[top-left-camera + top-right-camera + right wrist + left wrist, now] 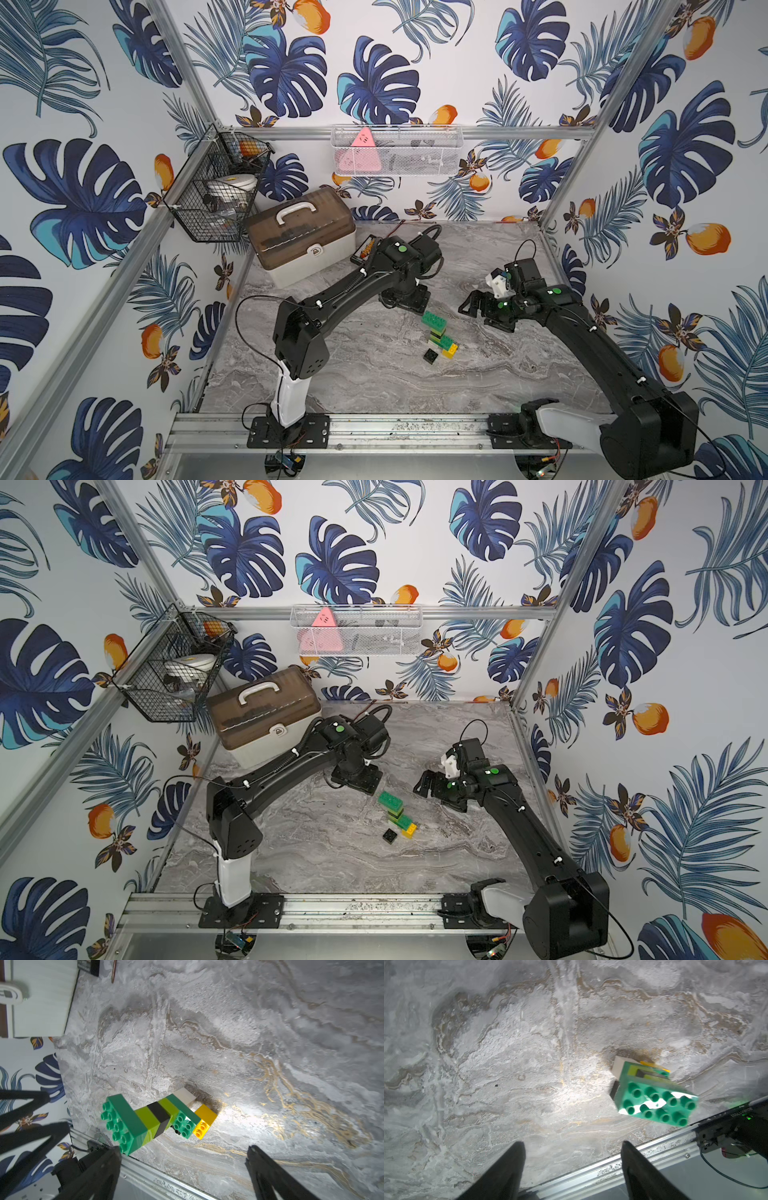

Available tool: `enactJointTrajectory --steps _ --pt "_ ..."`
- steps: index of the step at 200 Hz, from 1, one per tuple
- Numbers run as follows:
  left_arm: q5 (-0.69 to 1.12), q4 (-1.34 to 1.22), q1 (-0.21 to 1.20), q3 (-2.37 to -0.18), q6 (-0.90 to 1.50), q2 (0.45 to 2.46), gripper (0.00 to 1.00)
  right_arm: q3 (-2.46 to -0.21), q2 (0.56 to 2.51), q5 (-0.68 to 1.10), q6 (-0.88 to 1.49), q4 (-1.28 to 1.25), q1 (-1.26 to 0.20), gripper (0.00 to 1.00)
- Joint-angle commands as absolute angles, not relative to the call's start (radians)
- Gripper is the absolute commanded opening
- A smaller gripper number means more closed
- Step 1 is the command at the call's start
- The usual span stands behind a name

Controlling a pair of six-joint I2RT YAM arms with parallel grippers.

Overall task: Assemble a giraffe with lego
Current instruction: Adjust the lego brick from the lego brick.

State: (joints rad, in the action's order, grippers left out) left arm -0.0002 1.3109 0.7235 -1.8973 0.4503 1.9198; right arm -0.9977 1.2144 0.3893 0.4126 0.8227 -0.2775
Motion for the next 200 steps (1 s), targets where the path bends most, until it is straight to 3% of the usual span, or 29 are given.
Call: enactJointTrajectory --steps 1,30,200 --pt "0.019 1.212 0.666 -1.773 0.489 1.852 0.78 -1.012 1.23 0.409 0.458 0.778 -0.354 0.95" --pt "0.038 1.166 0.608 -1.663 0.484 1.794 0.78 -1.023 1.263 0.372 0.48 0.769 -0.455 0.94" --pt "0.071 1.138 0.596 -1.615 0.466 1.761 0.78 -0.982 1.332 0.327 0.484 0.758 -0.468 0.71"
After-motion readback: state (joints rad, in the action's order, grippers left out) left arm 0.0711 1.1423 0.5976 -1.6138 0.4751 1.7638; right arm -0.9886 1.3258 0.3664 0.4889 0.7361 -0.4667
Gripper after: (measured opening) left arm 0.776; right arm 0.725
